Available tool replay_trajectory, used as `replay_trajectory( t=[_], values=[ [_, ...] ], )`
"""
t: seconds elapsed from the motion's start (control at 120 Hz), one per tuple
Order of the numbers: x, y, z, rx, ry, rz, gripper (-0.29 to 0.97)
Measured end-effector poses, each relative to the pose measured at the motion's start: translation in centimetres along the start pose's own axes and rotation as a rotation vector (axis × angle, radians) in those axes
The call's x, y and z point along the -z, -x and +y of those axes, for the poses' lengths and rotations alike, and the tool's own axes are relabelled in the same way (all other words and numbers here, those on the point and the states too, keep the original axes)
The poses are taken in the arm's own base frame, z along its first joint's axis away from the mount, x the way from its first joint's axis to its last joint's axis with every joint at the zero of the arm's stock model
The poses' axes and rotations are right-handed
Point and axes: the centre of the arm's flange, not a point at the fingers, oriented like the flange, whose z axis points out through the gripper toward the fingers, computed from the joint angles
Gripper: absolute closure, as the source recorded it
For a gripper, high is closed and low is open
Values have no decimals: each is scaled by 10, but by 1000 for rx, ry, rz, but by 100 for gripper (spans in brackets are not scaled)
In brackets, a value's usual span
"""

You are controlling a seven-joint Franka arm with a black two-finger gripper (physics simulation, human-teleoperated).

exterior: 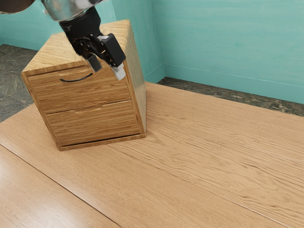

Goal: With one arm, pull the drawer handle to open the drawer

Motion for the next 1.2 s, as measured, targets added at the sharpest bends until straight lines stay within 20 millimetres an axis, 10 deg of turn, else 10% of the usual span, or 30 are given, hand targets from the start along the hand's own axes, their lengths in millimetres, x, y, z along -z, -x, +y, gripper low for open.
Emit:
replay_trajectory(
  t=[0.242,0.383,0.633,0.817,1.117,1.2],
  values=[
    [-17,40,27,18,-57,-88,2],
    [-46,64,-36,169,-42,-144,2],
    [-89,110,-78,280,-40,-175,2],
    [-121,113,-92,-75,-27,-116,2],
    [-101,155,-118,-586,-150,-21,2],
    [-131,137,-130,-710,-142,-27,2]
  ],
)
